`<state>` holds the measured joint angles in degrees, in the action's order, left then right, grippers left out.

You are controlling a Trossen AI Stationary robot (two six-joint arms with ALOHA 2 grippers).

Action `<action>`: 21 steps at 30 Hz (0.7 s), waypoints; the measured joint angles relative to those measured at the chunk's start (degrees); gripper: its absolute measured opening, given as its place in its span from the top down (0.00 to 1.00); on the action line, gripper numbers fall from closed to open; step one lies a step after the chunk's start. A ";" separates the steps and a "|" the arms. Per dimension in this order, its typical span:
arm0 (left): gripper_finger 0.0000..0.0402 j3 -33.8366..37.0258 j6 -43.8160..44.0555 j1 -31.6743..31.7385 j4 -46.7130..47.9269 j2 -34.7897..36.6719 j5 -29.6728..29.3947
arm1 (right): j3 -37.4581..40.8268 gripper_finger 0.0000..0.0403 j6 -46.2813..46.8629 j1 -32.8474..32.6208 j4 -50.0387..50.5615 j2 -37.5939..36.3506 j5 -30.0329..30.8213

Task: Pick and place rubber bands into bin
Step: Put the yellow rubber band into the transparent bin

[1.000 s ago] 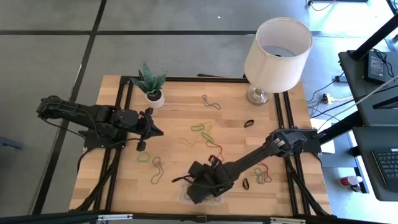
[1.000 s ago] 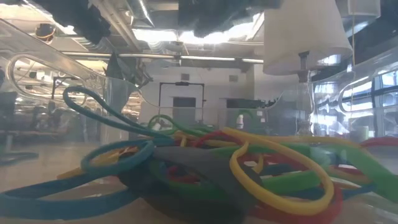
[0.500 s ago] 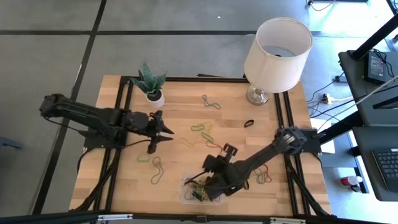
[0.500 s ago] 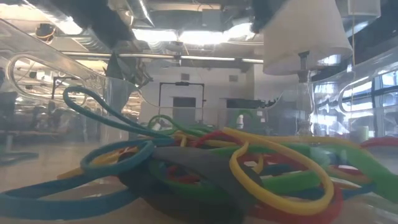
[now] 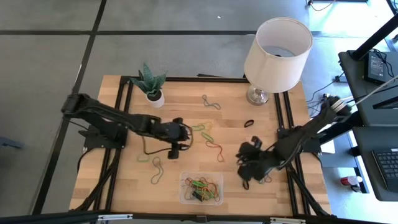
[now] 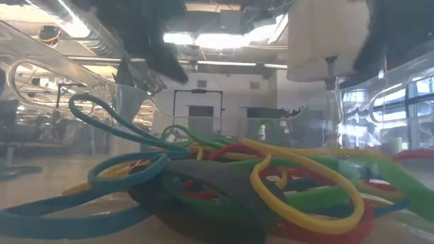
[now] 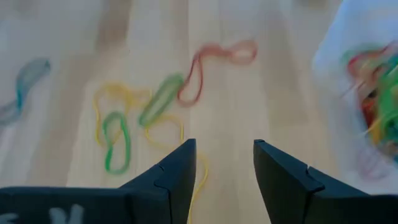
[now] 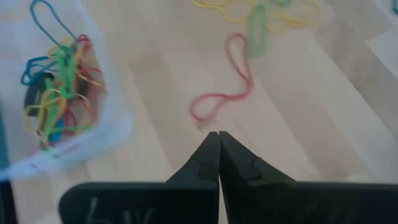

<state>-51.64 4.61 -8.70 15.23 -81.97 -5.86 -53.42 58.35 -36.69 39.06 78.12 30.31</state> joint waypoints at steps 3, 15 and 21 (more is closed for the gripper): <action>0.61 -4.01 0.08 -0.01 4.24 -5.95 -0.27 | 7.15 0.99 -0.10 0.00 -2.80 -6.67 0.02; 0.61 -12.33 3.18 2.16 7.88 -22.50 -1.98 | 19.29 0.97 -5.92 0.00 -2.73 -20.94 -0.04; 0.61 -13.69 3.20 2.55 8.47 -25.29 -2.04 | 19.62 0.99 -6.10 0.00 -2.95 -21.35 -0.36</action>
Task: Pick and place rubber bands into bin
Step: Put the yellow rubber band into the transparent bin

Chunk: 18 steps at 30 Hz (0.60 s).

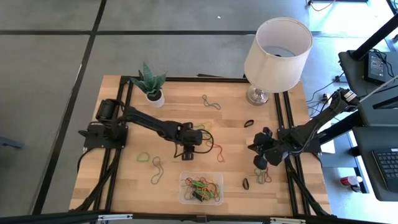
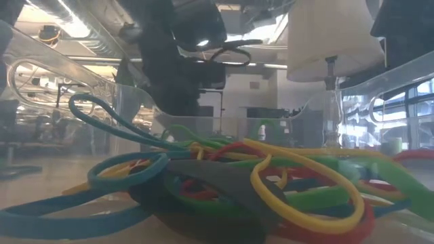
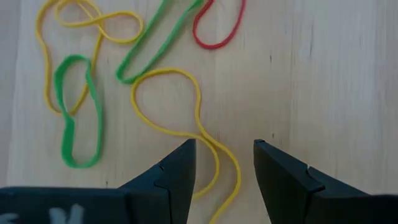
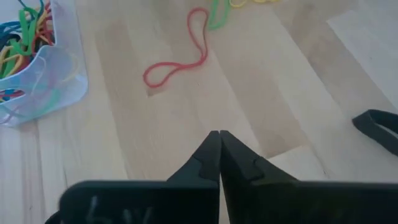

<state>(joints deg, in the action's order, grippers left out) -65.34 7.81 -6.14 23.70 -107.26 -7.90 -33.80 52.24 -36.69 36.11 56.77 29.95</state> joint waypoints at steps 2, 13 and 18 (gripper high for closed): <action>0.61 0.04 -0.02 0.04 1.87 -0.15 -0.03 | 0.00 0.99 -0.19 0.00 0.06 0.00 -0.02; 0.61 0.28 -2.30 1.02 4.70 -1.11 0.18 | 0.00 0.98 1.70 0.08 -0.30 0.13 0.00; 0.64 0.02 -5.50 1.13 4.14 -2.99 3.03 | 0.00 0.98 5.81 0.80 -0.45 0.13 0.04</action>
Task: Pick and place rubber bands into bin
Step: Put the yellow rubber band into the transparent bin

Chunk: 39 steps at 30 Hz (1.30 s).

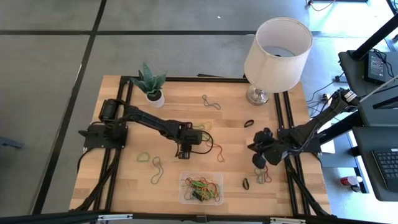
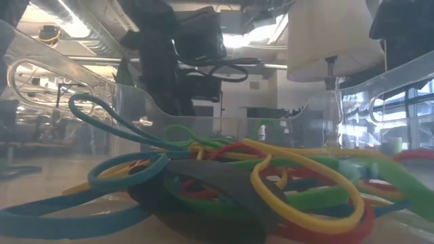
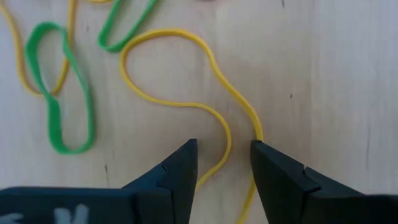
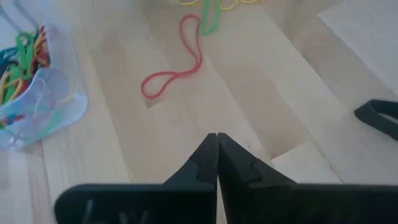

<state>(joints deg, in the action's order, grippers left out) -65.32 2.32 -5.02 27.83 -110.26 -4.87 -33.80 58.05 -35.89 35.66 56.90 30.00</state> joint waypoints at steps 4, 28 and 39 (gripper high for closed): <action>0.73 0.02 -1.21 -0.02 0.11 -0.09 0.93 | 0.00 0.98 0.38 0.17 -0.08 0.00 0.02; 1.00 -33.77 6.27 -4.69 28.07 -0.26 -5.09 | 11.06 1.00 -9.42 -4.66 -2.99 -19.13 -6.59; 1.00 -49.48 12.09 -14.20 29.17 -0.18 -11.95 | 18.35 1.00 -13.12 -4.67 -4.02 -30.09 -9.26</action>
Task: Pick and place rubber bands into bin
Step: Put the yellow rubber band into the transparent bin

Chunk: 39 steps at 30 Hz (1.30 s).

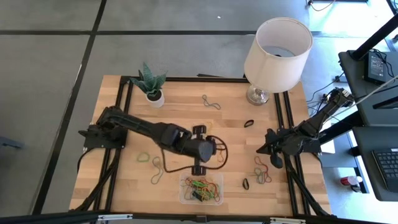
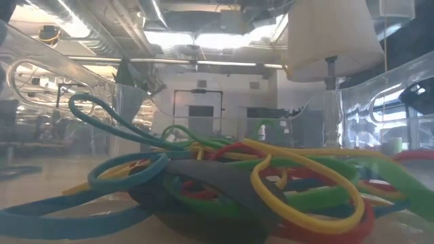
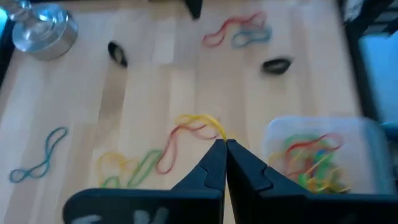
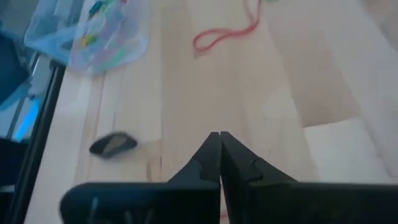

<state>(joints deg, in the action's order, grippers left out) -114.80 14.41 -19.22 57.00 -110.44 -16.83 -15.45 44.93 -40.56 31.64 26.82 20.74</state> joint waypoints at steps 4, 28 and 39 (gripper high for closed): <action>1.00 -2.55 3.91 -3.79 -0.75 -0.04 -0.17 | 1.26 0.99 -1.71 -0.02 -0.16 -0.73 -3.81; 1.00 -2.69 16.42 -13.79 -1.89 -17.04 11.65 | 1.60 0.98 -1.76 -0.02 -3.58 -0.72 -4.49; 0.99 -2.69 16.88 -12.04 0.24 -18.09 12.47 | 1.60 0.98 -1.64 -0.01 -4.48 -0.71 -4.44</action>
<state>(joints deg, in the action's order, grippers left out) -117.49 31.29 -31.26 57.24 -128.53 -4.36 -13.85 43.29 -40.57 27.16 26.11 16.29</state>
